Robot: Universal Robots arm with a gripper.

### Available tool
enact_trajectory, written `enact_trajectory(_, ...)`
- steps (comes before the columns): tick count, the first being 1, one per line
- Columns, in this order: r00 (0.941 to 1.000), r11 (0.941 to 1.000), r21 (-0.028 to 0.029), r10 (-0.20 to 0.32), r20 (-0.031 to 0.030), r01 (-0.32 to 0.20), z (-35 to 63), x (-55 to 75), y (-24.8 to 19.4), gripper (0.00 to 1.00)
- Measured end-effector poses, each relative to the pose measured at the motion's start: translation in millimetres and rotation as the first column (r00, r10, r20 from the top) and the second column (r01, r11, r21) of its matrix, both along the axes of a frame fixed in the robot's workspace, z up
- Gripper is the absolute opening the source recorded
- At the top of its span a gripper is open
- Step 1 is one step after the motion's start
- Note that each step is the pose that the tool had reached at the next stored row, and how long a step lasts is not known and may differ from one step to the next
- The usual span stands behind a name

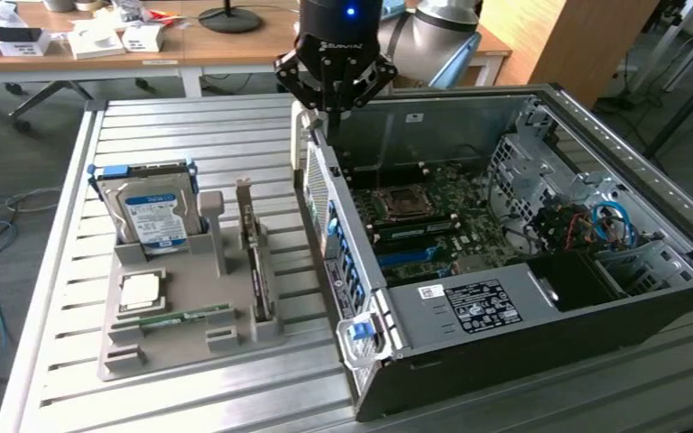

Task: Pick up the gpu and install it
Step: 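Reach for the gpu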

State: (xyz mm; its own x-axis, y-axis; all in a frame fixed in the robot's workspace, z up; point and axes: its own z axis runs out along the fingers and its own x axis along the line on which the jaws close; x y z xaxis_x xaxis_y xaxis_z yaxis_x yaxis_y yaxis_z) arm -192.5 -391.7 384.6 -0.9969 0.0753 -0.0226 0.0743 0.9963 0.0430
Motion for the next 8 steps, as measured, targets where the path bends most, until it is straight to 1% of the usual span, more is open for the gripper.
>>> enact_trajectory(8, 1.0, 1.0, -0.0002, 0.0, -0.0006, 0.0, -4.2, -24.6, 3.0, 0.11)
